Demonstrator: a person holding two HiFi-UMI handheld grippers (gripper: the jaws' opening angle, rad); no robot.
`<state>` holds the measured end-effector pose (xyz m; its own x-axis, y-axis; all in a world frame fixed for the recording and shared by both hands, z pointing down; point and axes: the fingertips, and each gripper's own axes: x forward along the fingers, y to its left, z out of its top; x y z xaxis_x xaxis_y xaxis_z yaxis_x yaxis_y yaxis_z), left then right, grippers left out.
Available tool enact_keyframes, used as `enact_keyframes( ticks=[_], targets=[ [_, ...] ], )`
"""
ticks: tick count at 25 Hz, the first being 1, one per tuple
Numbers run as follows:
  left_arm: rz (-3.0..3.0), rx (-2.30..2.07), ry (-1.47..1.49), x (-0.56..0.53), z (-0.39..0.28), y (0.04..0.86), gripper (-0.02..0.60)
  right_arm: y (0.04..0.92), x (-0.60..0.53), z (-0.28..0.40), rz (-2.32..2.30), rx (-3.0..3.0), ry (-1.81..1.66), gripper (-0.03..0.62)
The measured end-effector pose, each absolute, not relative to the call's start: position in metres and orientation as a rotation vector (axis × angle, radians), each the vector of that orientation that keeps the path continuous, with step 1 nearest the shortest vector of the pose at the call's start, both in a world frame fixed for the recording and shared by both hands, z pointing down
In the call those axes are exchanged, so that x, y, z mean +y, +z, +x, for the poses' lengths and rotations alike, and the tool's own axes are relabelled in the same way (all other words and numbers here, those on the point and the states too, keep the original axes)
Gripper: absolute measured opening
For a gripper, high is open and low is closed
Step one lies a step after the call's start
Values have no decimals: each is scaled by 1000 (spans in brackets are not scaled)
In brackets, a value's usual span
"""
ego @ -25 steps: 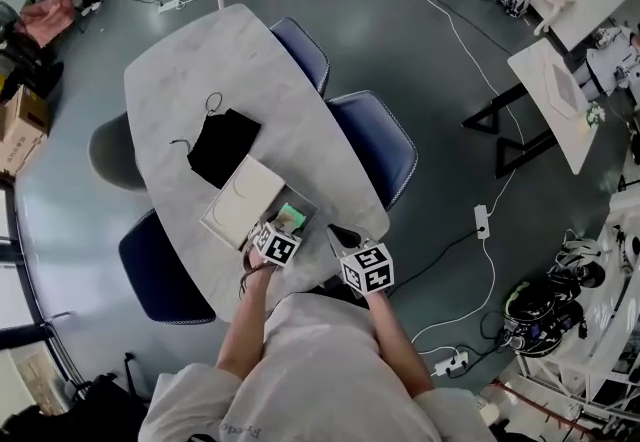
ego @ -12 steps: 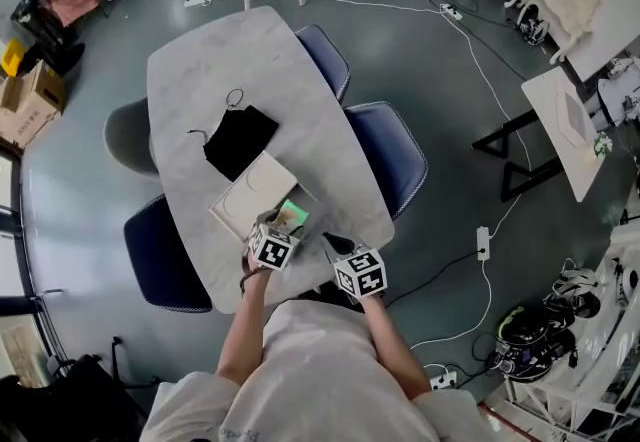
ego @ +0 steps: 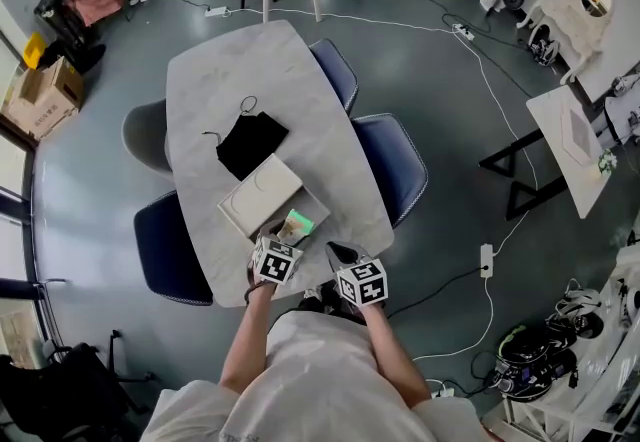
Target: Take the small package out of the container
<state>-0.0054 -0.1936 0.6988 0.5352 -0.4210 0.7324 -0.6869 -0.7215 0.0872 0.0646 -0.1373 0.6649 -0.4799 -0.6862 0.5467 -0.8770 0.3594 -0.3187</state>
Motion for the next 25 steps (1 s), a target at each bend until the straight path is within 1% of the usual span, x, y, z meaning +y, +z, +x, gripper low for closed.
enact_keyframes(
  ticks=[10, 18, 25],
  targets=[
    [2447, -987, 921, -154, -11, 665, 350, 665, -108, 74, 1498, -2327, 900, 3],
    [2507, -977, 801, -128, 9, 645, 350, 665, -99, 91, 1545, -2356, 900, 3],
    [2527, -1035, 732, -128, -15, 627, 350, 657, -94, 83, 1531, -2410, 880, 2]
  ],
)
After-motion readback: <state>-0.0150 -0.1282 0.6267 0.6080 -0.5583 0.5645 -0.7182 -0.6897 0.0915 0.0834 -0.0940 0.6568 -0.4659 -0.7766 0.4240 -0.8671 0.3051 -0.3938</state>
